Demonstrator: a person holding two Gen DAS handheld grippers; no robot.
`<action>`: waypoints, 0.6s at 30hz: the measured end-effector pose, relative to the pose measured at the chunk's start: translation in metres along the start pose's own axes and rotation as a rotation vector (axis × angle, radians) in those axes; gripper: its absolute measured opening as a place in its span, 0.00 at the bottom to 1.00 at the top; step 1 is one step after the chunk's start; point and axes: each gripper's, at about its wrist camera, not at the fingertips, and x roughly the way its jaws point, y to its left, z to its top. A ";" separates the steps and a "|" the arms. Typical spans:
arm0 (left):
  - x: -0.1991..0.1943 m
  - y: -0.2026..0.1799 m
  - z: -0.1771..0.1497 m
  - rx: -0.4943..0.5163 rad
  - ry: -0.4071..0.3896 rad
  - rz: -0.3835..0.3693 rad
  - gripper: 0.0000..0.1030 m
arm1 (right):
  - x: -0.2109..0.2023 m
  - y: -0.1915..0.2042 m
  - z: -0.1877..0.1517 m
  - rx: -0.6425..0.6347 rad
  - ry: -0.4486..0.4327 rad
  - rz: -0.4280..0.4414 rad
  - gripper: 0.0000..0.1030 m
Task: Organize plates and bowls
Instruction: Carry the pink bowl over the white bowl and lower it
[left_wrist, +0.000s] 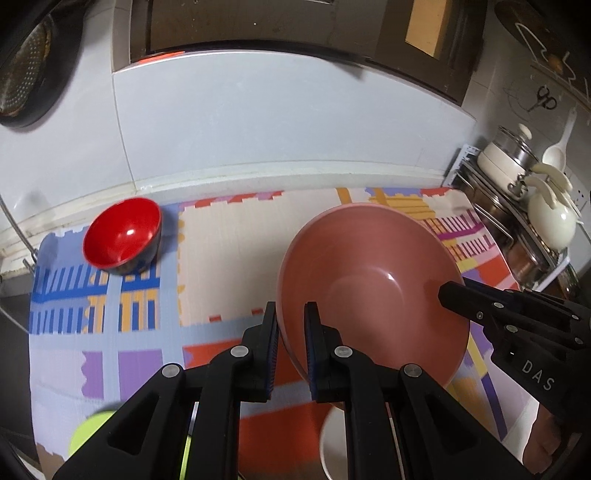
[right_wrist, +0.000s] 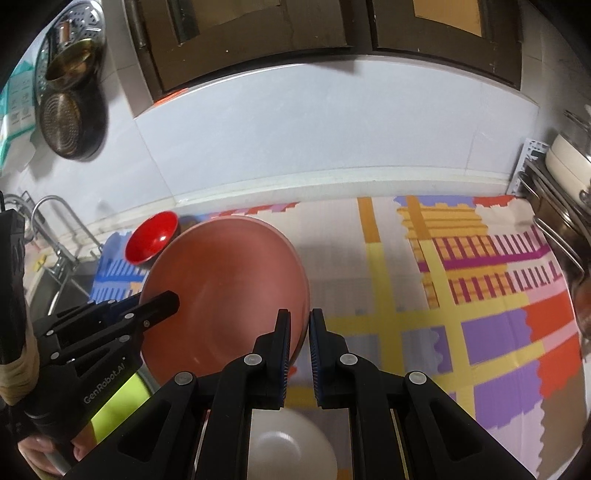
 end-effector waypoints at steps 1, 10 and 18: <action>-0.002 -0.002 -0.003 0.002 0.001 0.000 0.13 | -0.004 0.001 -0.005 -0.005 0.001 -0.004 0.11; -0.017 -0.019 -0.032 0.028 0.022 -0.009 0.16 | -0.024 -0.001 -0.039 0.001 0.025 -0.008 0.11; -0.016 -0.026 -0.058 0.024 0.070 -0.024 0.16 | -0.031 -0.005 -0.063 0.010 0.064 -0.014 0.11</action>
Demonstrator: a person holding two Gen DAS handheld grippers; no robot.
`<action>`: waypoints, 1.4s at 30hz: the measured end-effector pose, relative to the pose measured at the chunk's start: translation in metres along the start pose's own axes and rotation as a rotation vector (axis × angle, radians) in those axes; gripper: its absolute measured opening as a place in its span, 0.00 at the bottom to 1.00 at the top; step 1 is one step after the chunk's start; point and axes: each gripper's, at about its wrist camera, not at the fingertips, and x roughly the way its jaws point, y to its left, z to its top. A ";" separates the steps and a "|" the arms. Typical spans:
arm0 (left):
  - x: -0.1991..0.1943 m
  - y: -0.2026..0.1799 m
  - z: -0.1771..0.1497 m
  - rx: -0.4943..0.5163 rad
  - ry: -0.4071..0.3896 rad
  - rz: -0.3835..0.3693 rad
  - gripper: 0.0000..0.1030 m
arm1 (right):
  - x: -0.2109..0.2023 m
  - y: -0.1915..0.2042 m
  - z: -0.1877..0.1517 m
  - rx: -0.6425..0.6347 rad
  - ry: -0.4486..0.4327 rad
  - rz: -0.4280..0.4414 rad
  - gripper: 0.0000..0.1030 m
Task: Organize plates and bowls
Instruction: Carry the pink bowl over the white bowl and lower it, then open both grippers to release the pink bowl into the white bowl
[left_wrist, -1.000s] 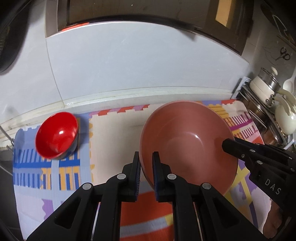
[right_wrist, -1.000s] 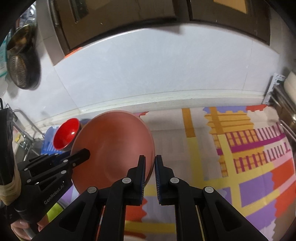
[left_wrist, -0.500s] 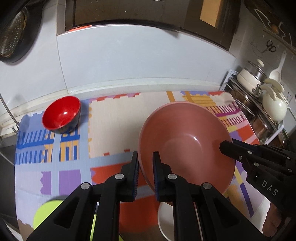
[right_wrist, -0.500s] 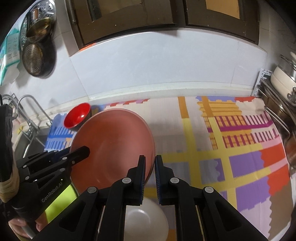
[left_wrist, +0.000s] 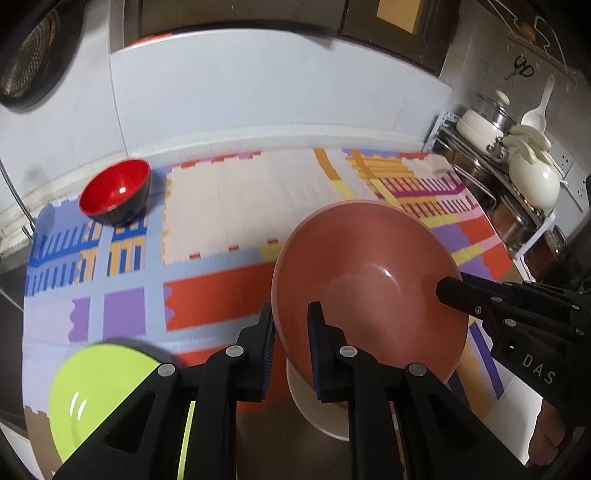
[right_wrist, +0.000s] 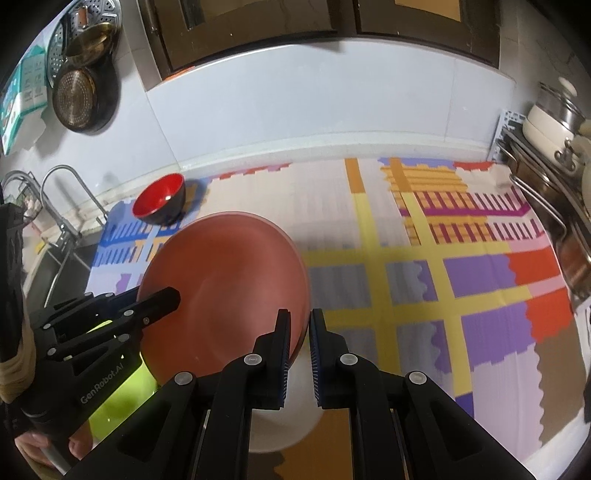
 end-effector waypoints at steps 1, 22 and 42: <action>0.001 0.000 -0.002 -0.001 0.005 -0.002 0.16 | 0.000 0.000 -0.003 0.000 0.005 -0.002 0.11; 0.020 -0.013 -0.029 0.026 0.094 0.013 0.22 | 0.016 -0.008 -0.036 0.016 0.116 0.002 0.11; 0.028 -0.015 -0.033 0.027 0.118 -0.002 0.48 | 0.027 -0.012 -0.044 0.004 0.156 -0.009 0.28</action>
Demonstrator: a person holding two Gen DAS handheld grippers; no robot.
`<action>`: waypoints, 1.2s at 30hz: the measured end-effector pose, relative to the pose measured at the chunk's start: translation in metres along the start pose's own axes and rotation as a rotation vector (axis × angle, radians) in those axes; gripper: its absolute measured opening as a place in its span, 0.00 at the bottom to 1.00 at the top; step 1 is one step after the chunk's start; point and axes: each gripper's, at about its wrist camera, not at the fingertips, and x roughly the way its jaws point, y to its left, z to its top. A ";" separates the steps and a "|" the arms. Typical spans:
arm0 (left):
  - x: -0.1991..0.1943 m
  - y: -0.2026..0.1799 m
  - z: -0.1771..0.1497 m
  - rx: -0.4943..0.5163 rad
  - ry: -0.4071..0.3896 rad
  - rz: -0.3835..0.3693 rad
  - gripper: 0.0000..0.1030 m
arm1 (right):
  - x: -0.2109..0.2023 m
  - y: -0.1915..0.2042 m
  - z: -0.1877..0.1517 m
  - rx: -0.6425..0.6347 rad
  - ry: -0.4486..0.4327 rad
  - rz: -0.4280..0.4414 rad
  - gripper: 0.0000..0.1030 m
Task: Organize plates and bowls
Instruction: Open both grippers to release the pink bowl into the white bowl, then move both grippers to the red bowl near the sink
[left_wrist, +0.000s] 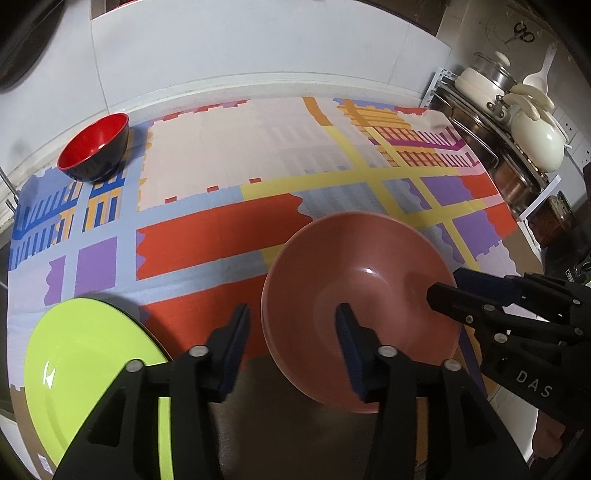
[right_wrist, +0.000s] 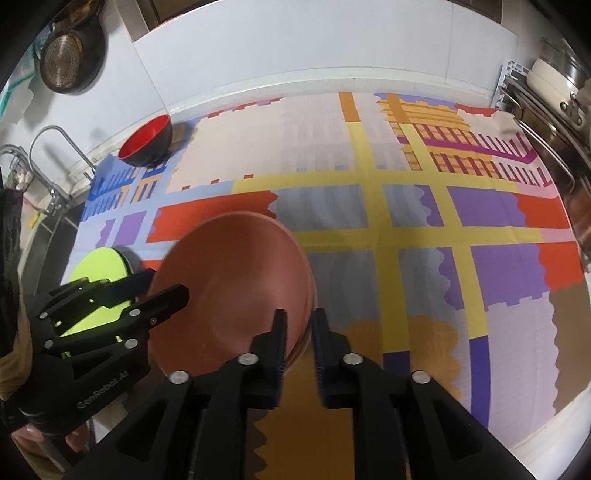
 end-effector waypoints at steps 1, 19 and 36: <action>-0.001 0.000 0.000 0.000 -0.005 0.002 0.48 | -0.001 0.000 0.000 0.000 -0.008 -0.005 0.30; -0.037 0.030 0.017 -0.033 -0.114 0.080 0.56 | -0.017 0.018 0.020 -0.044 -0.091 0.005 0.31; -0.088 0.124 0.044 -0.086 -0.234 0.164 0.56 | -0.026 0.103 0.073 -0.093 -0.219 0.074 0.31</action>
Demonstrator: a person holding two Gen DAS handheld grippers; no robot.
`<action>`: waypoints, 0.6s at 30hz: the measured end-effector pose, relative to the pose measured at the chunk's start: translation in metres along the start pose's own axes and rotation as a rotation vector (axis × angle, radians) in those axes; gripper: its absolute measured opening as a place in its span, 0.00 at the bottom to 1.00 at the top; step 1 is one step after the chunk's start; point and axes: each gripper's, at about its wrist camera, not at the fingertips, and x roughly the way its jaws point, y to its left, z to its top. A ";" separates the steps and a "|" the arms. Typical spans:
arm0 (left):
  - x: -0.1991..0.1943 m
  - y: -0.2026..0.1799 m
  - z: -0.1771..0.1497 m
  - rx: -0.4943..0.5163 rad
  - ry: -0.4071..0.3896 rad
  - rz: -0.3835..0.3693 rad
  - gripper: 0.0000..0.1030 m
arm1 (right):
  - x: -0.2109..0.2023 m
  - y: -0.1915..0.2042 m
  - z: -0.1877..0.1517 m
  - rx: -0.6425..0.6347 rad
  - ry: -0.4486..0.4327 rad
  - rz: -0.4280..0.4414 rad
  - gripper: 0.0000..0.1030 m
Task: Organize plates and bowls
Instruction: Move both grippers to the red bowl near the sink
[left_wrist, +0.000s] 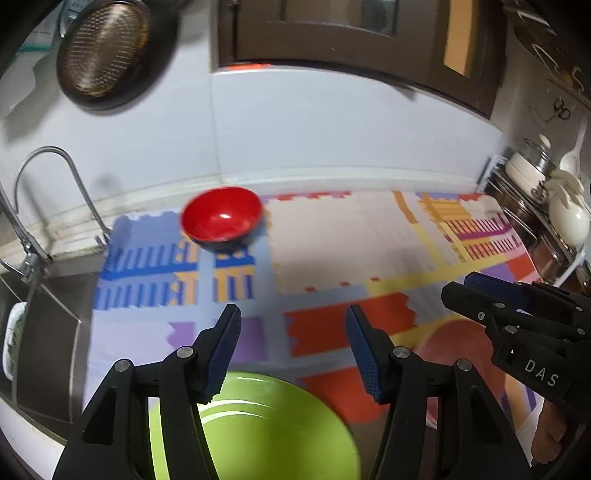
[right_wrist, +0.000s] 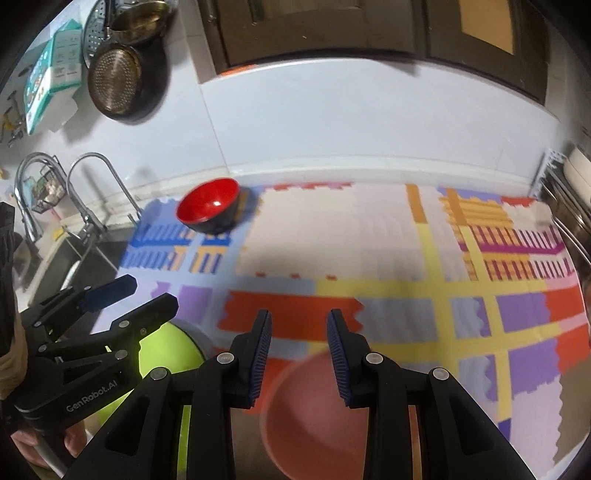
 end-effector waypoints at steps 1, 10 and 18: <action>-0.001 0.007 0.003 0.000 -0.007 0.006 0.56 | 0.002 0.005 0.004 0.003 -0.004 0.003 0.31; 0.003 0.071 0.024 0.001 -0.040 0.059 0.56 | 0.025 0.055 0.033 0.033 -0.056 0.012 0.31; 0.027 0.122 0.041 0.007 -0.040 0.088 0.56 | 0.057 0.092 0.058 0.042 -0.070 0.019 0.31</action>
